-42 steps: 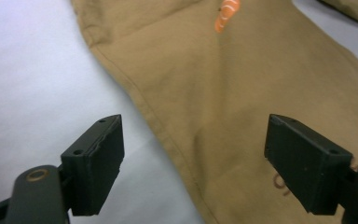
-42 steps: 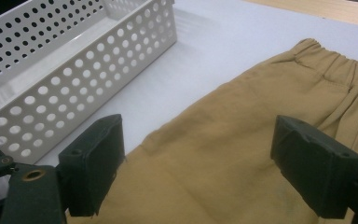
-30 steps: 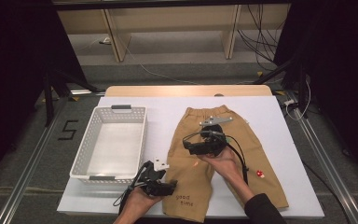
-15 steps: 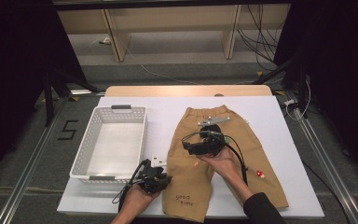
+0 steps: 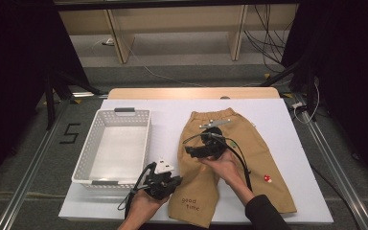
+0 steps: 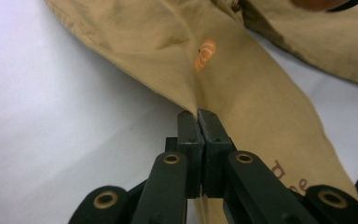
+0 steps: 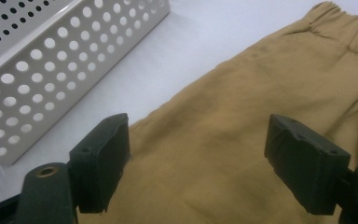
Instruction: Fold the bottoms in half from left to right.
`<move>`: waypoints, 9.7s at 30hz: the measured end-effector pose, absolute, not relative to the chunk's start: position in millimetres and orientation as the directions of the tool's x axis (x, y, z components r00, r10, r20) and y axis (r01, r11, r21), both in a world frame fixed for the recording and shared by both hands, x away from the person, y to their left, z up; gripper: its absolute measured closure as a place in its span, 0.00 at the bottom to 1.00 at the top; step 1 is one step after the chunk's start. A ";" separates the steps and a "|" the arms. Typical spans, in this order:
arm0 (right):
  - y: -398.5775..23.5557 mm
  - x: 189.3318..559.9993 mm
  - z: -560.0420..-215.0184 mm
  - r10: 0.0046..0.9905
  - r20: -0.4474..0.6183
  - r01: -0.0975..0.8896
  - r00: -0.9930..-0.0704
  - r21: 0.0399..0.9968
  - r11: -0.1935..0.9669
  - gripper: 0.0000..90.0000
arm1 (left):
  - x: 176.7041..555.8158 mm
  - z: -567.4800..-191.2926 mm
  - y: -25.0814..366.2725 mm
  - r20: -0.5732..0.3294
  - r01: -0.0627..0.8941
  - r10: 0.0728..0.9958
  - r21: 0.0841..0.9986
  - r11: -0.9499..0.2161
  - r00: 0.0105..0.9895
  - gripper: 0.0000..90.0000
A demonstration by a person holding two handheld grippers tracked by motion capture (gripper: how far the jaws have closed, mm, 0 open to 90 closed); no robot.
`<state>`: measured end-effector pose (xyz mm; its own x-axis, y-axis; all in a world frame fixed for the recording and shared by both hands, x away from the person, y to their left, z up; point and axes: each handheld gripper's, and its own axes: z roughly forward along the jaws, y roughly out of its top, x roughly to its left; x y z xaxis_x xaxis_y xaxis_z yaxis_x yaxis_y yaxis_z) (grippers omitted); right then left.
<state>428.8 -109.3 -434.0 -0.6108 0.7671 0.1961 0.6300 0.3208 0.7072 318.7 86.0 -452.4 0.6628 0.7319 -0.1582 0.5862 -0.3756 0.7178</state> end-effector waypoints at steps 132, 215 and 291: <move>-319.3 431.1 -432.6 0.949 0.148 0.766 -0.279 0.630 0.127 0.96 | 308.6 -416.6 74.4 -0.161 0.430 0.650 0.859 -0.279 0.742 0.21; -350.9 320.7 -434.8 0.884 0.280 0.801 -0.373 0.579 0.155 0.98 | 285.6 -440.0 105.1 -0.156 0.451 0.675 0.845 -0.287 0.721 0.21; -337.8 315.6 -455.2 0.931 0.074 0.815 -0.357 0.512 0.271 0.99 | 285.8 -447.5 97.7 -0.138 0.460 0.675 0.827 -0.324 0.725 0.21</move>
<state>315.6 -337.8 -455.2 -0.3566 0.9313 0.0745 0.8150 0.2711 0.5121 285.8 97.7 -447.5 0.7248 0.6750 -0.1381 0.4597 -0.3244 0.8267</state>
